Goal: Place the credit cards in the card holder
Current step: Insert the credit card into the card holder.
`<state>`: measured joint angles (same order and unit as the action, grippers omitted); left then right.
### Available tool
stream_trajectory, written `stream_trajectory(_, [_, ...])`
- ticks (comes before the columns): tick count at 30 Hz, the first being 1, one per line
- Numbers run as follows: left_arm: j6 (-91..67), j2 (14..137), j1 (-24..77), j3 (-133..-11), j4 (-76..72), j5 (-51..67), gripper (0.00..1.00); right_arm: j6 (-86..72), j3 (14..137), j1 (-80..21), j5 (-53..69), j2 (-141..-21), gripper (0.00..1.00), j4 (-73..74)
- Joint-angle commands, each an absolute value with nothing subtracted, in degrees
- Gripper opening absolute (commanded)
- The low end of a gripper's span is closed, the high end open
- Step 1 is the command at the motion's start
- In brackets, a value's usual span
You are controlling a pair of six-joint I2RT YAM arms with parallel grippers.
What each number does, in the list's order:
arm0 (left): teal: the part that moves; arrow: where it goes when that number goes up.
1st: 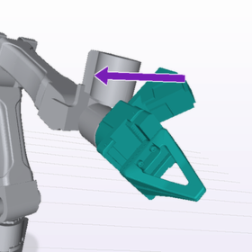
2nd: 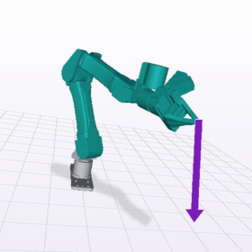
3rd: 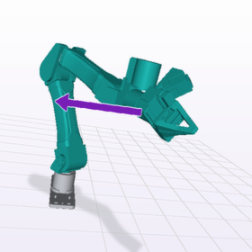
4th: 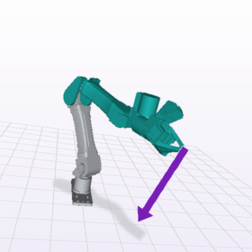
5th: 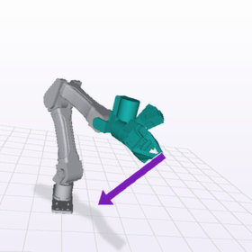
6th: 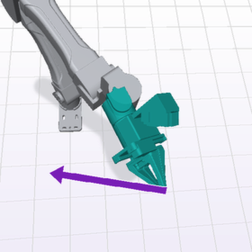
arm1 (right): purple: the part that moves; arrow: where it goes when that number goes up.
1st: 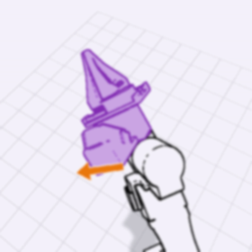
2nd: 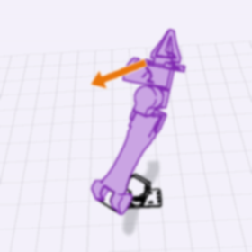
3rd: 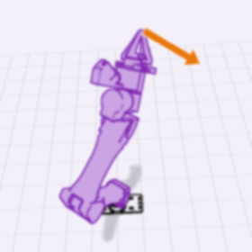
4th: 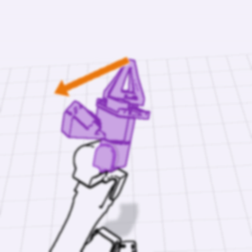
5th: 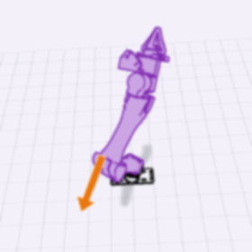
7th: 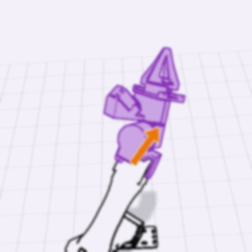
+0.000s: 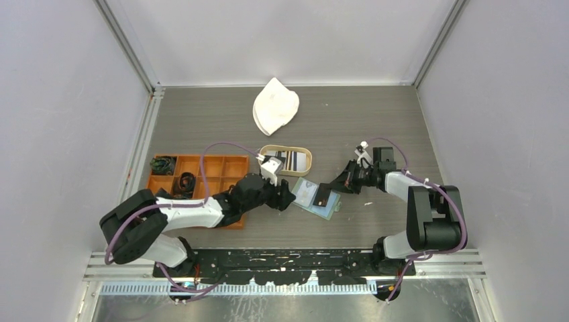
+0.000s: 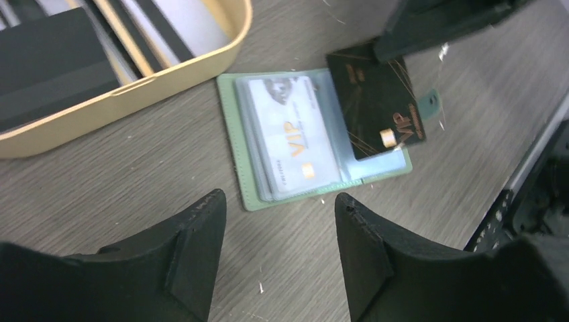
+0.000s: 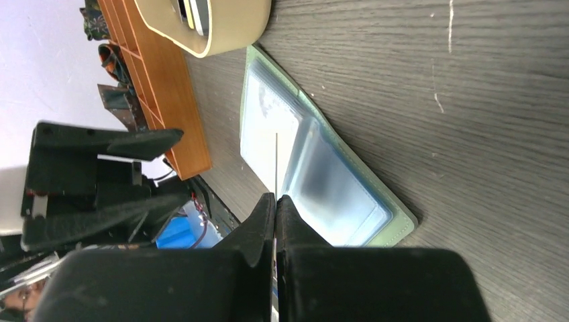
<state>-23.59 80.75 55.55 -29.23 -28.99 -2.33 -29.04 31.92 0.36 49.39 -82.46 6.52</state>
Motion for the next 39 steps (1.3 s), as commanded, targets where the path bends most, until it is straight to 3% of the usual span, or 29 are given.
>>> stream_trajectory(1, [-34.0, 82.7, 53.3, -32.7, -24.4, -1.7, 0.6, -27.7, 33.3, 0.0, 52.8, -82.6, 0.01, 6.5])
stream_trajectory(18, [-36.6, 92.6, 51.1, -37.7, -22.3, 2.9, 0.53, -29.8, 34.2, 0.0, 54.8, -89.6, 0.01, 4.1])
stream_trajectory(39, [-40.1, 96.4, 51.1, -38.1, -25.4, 11.1, 0.48, -25.4, 38.3, 0.0, 56.2, -94.1, 0.01, 8.3])
